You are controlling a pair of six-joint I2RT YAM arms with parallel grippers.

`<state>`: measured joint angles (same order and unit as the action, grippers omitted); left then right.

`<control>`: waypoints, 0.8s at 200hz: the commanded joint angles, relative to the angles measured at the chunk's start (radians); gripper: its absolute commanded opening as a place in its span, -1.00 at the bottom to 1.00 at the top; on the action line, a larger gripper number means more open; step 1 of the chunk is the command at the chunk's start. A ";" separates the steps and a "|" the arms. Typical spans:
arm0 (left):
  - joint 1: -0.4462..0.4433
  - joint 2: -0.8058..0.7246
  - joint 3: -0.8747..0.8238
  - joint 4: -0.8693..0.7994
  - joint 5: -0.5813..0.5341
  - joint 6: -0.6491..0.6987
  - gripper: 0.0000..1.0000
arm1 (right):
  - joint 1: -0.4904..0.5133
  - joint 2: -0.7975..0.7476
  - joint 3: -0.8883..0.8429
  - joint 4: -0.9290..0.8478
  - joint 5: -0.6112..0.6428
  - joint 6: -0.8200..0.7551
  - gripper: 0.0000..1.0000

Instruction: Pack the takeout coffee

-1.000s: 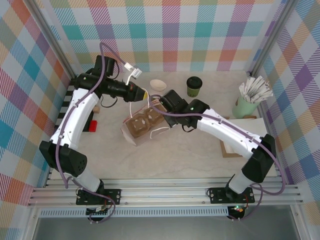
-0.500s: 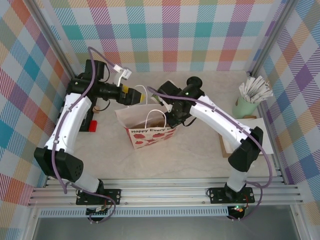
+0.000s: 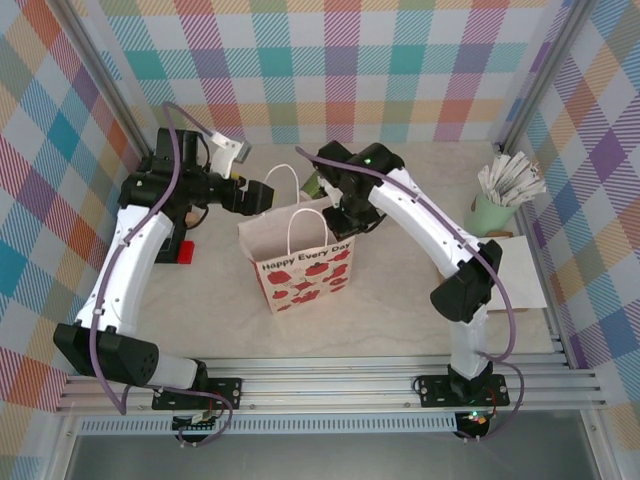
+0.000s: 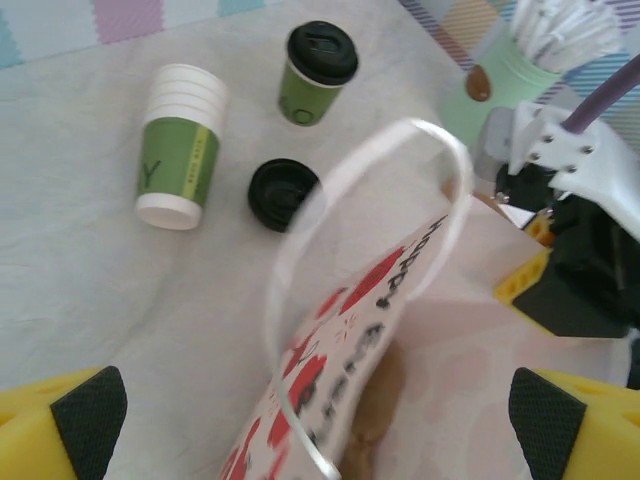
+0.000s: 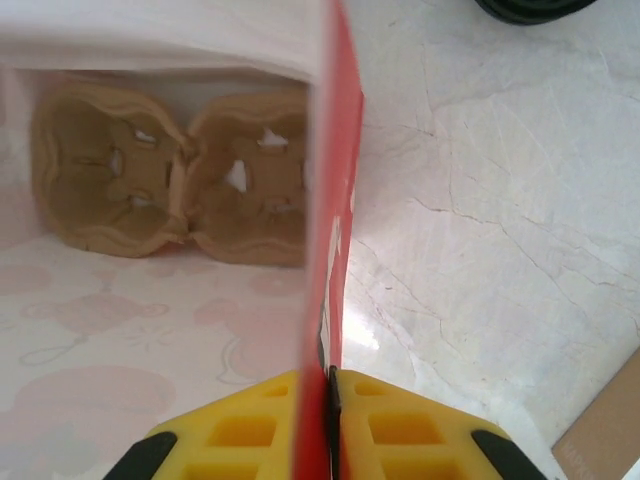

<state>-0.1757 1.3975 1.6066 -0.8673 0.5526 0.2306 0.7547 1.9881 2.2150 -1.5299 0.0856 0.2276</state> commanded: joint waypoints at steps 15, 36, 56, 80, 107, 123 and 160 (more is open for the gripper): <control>0.040 -0.099 -0.095 0.183 -0.304 -0.077 1.00 | 0.004 0.088 0.158 -0.227 0.020 0.053 -0.51; 0.047 -0.144 -0.136 0.291 -0.415 -0.120 1.00 | -0.006 0.124 0.268 -0.232 -0.005 0.072 -0.14; 0.046 -0.160 -0.149 0.339 -0.437 -0.136 1.00 | -0.022 0.125 0.336 -0.216 -0.004 0.085 0.15; 0.046 -0.123 -0.122 0.323 -0.481 -0.174 1.00 | -0.075 0.060 0.374 -0.113 0.010 0.097 0.44; 0.047 -0.074 -0.109 0.338 -0.556 -0.269 1.00 | -0.164 -0.056 0.288 0.121 0.025 0.080 1.00; 0.046 -0.050 -0.100 0.347 -0.620 -0.335 1.00 | -0.224 -0.101 0.191 0.256 0.071 0.074 1.00; 0.052 0.011 -0.045 0.309 -0.761 -0.439 1.00 | -0.389 0.003 0.176 0.344 0.104 0.013 1.00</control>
<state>-0.1410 1.3888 1.5009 -0.5545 -0.0830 -0.1032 0.4480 1.8835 2.3810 -1.2907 0.1722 0.2871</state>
